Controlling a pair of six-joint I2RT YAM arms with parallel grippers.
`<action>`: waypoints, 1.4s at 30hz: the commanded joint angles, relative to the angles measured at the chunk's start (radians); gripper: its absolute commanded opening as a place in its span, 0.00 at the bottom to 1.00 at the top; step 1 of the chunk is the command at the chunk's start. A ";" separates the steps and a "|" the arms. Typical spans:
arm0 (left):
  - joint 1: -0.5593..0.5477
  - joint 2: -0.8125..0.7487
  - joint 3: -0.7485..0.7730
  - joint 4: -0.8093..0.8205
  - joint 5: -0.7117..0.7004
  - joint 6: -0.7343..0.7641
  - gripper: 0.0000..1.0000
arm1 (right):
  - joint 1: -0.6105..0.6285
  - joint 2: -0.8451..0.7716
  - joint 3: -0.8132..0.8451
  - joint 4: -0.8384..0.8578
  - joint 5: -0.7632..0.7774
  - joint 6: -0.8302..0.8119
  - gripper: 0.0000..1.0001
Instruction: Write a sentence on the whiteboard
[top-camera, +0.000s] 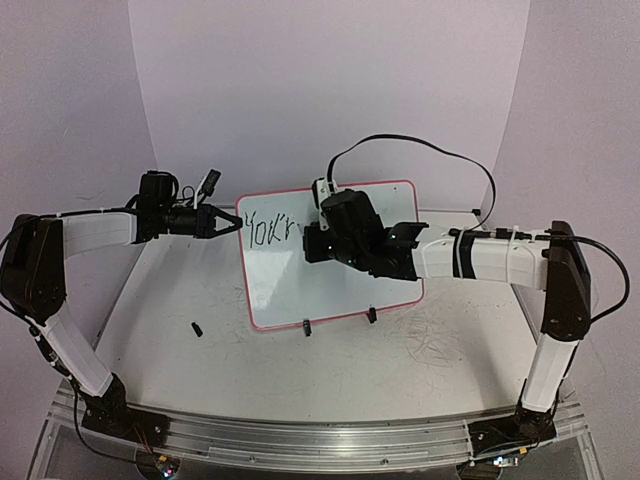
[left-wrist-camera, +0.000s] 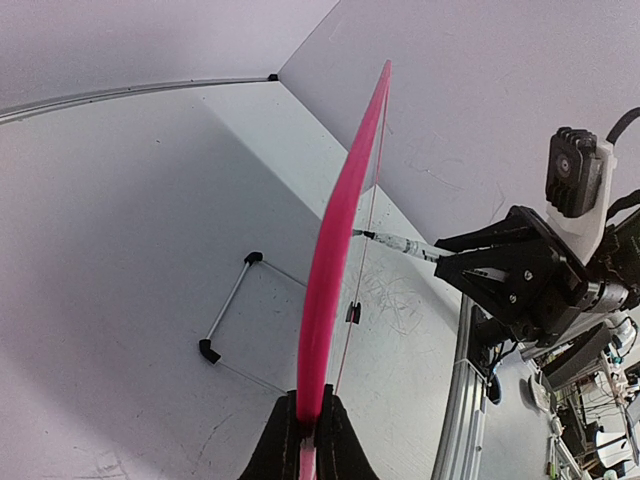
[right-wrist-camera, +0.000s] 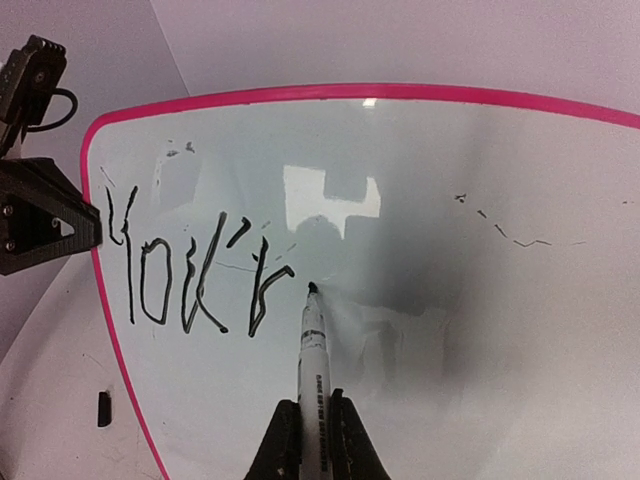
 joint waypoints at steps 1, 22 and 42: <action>-0.016 -0.029 0.028 -0.005 0.021 0.000 0.00 | -0.005 -0.001 -0.004 -0.012 0.047 0.031 0.00; -0.017 -0.032 0.029 -0.006 0.024 0.001 0.00 | -0.022 0.011 0.022 0.012 0.091 0.035 0.00; -0.017 -0.032 0.031 -0.005 0.025 0.001 0.00 | -0.019 0.052 0.055 0.044 0.035 0.012 0.00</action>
